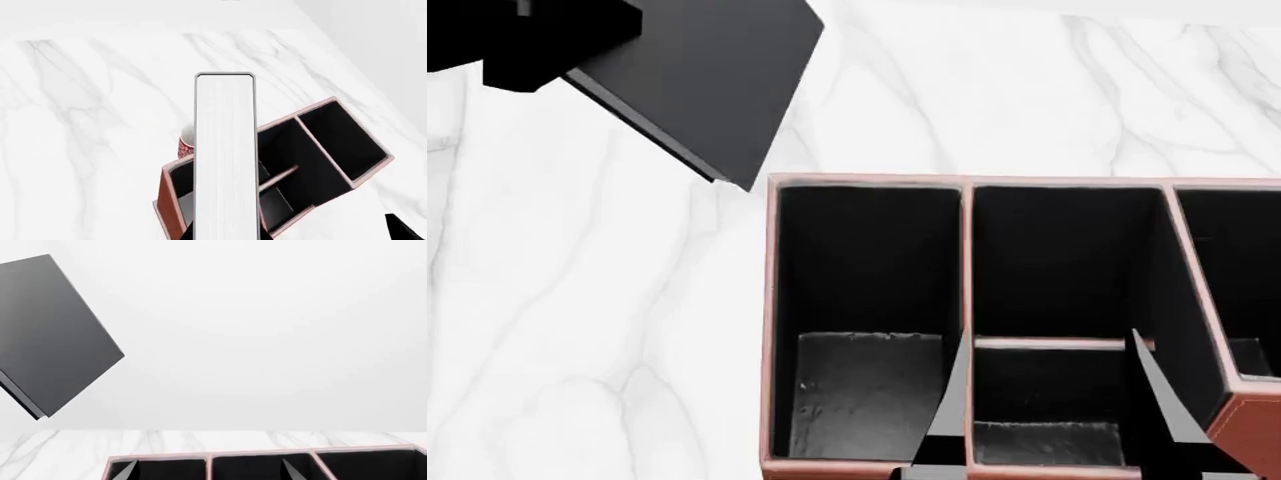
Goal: Pick up the book and place it in the left compartment of the caddy.
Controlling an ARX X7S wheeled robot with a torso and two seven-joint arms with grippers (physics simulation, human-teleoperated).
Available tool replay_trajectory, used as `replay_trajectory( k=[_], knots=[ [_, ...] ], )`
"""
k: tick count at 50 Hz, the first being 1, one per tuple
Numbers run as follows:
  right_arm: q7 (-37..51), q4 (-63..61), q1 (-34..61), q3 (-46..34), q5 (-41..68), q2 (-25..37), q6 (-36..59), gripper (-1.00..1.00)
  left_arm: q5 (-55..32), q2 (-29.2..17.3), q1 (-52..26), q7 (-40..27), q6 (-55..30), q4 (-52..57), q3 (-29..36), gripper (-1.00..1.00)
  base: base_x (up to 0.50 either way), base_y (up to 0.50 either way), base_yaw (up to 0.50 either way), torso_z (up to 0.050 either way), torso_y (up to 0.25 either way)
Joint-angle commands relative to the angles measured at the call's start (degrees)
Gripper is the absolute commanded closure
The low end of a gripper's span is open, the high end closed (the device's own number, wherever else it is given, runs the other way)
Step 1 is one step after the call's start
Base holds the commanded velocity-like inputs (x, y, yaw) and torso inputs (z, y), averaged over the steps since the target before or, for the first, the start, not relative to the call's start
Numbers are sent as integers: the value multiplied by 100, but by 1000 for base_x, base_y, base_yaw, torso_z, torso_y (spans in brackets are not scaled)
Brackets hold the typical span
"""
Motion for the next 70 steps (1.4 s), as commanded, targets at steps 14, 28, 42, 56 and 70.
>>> replay_trajectory(
  k=[14, 28, 42, 56, 70],
  knots=[
    [-118, 40, -3, 143, -92, -80, -75, -100, -911, 143, 698, -910, 1569, 968, -319, 100, 0, 0, 0, 0, 1],
    [-91, 16, 1, 146, -71, -59, -66, -100, -1102, 142, 1161, -1148, 1994, 1501, -344, 100, 0, 0, 0, 0, 1],
    [-85, 27, -5, 130, -74, -44, -90, -100, -1060, 118, 1803, -1285, 2393, 2068, -335, 100, 0, 0, 0, 1, 1],
    [-78, 46, 8, 86, -95, -41, -96, -100, -947, 89, 2313, -1274, 2644, 2455, -339, 100, 0, 0, 0, 0, 1],
    [-52, 26, 18, 82, -80, -26, -83, -100, -832, 182, 2562, -1283, 2881, 2612, -320, 100, 0, 0, 0, 1, 1]
  ],
)
